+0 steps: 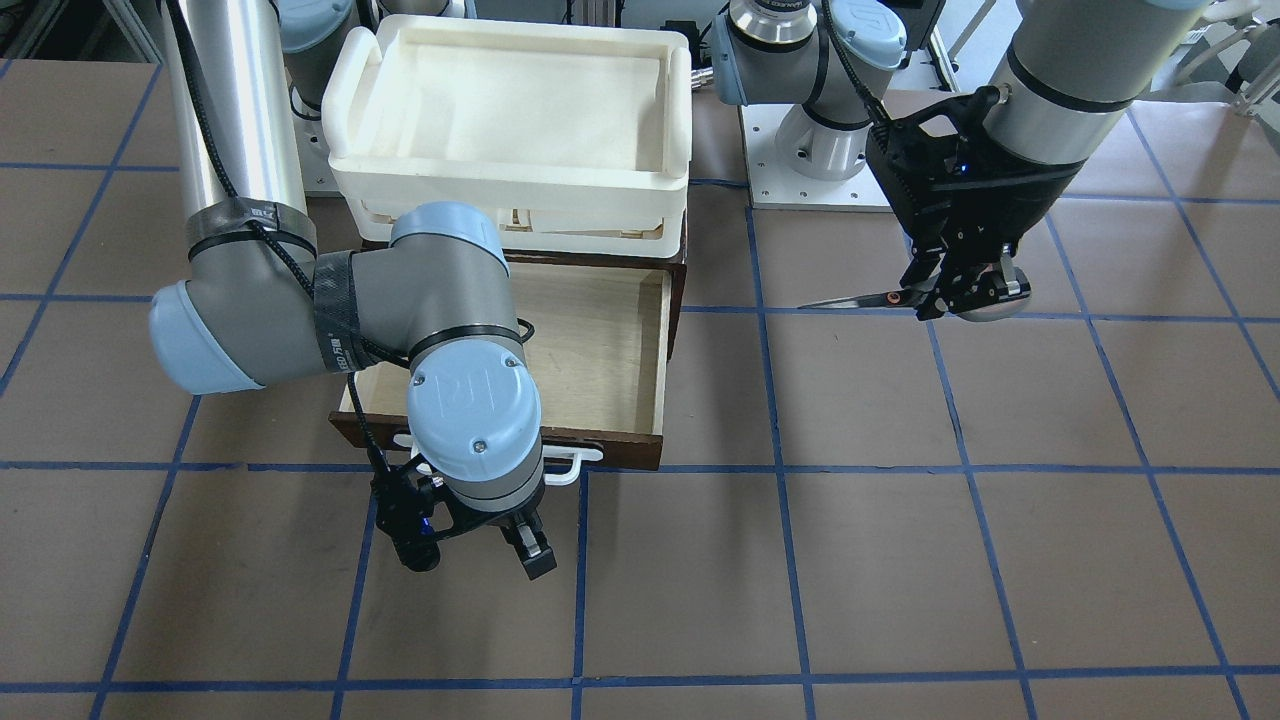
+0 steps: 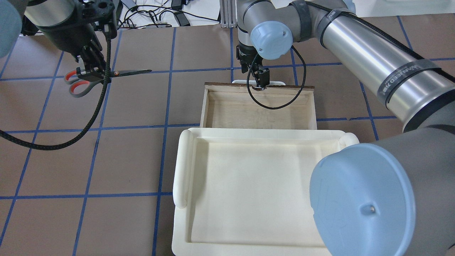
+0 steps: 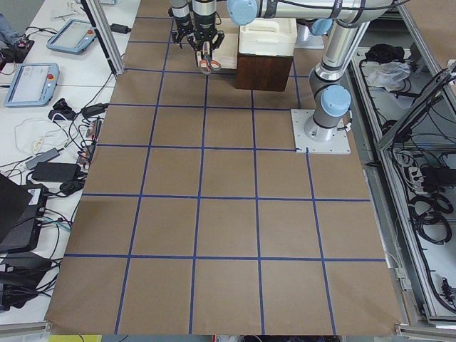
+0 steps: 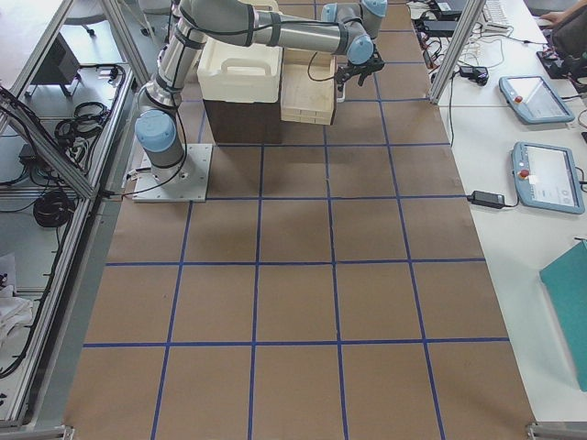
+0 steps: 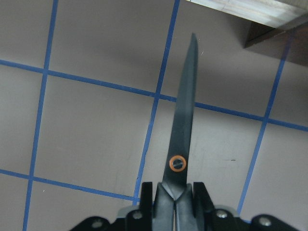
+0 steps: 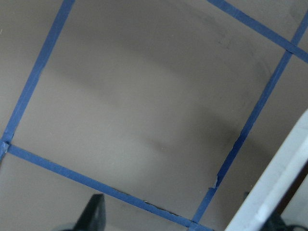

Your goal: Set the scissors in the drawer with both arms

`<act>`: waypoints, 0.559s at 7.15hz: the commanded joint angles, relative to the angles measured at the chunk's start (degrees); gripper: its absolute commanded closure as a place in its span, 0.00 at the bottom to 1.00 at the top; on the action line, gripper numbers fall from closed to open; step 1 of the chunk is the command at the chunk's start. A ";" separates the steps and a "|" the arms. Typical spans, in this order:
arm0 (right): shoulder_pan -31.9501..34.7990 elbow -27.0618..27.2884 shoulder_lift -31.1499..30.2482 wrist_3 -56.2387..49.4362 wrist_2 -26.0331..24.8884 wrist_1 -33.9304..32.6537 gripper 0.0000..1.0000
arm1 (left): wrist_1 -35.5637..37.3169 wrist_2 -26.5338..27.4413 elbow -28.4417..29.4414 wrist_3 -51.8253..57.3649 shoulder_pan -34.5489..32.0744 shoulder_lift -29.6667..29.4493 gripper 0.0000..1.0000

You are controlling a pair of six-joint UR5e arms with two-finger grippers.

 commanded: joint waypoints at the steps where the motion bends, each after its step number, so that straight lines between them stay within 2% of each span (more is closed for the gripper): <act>1: 0.00 -0.56 0.74 0.00 0.16 -0.05 0.00 | -0.01 0.02 0.00 0.00 -0.10 0.01 0.96; 4: 0.00 0.31 -0.31 0.00 0.08 0.65 0.00 | -0.10 0.02 0.00 0.00 -0.10 0.10 0.96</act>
